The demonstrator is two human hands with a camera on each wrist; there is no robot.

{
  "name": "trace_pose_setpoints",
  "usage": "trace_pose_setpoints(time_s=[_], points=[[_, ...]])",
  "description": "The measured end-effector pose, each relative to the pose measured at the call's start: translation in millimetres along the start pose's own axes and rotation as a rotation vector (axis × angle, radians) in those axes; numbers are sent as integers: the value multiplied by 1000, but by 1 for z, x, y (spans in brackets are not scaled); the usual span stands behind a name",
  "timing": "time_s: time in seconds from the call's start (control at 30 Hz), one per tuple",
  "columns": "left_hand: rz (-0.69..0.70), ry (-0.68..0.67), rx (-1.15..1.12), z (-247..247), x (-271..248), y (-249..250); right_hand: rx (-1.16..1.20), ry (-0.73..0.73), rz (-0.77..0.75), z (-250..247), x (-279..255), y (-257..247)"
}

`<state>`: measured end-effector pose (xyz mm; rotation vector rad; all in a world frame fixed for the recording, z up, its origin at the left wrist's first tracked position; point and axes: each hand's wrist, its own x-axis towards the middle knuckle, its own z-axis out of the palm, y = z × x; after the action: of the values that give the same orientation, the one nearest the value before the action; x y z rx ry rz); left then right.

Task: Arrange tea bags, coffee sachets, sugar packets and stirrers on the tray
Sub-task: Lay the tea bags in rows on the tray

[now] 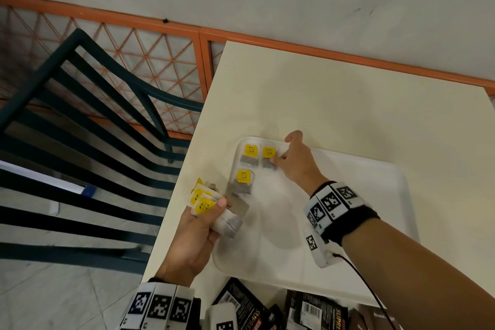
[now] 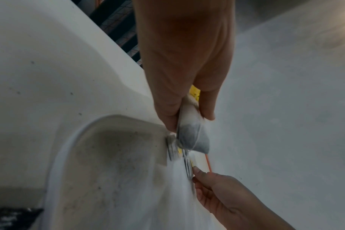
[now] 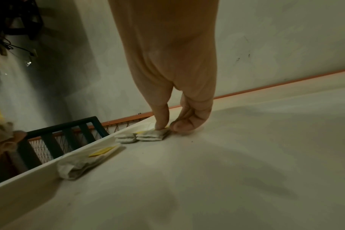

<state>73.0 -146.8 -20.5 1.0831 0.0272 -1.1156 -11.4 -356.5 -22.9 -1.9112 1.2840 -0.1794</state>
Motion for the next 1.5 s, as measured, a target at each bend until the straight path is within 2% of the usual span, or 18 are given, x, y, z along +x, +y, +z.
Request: trace_pose_setpoints(time_s=[0.17,0.23,0.33,0.43,0.53,0.6,0.7,0.77,0.8,0.87,1.03,1.17,1.3,1.37,1.5], points=[[19,16,-6,11,4,0,58,100,-106,6,-31,-8],[32,13,-19,17,5,0,103,17,-142,12,-53,-11],[53,-14,-39,22,6,2,321,-201,-80,18,-86,-17],[57,-44,3,25,4,3,510,-359,-44,20,-105,-15],[71,-33,14,27,2,3,544,-430,-48,22,-113,-9],[83,19,10,26,2,4,514,-328,-78,25,-116,-4],[86,127,31,23,4,4,368,28,-197,27,-117,1],[113,126,87,25,3,3,279,221,-297,29,-117,4],[117,111,118,28,1,1,247,262,-343,31,-117,4],[107,41,141,34,-4,-2,241,232,-390,37,-121,3],[83,8,102,26,1,-6,357,-85,-320,36,-132,-1],[28,3,89,20,1,-8,440,-28,-173,33,-127,5],[21,-25,103,22,1,-9,698,-185,-7,30,-119,1],[34,-2,101,22,1,-8,700,-168,4,28,-114,1],[23,37,49,19,2,-7,586,52,36,29,-98,8]])
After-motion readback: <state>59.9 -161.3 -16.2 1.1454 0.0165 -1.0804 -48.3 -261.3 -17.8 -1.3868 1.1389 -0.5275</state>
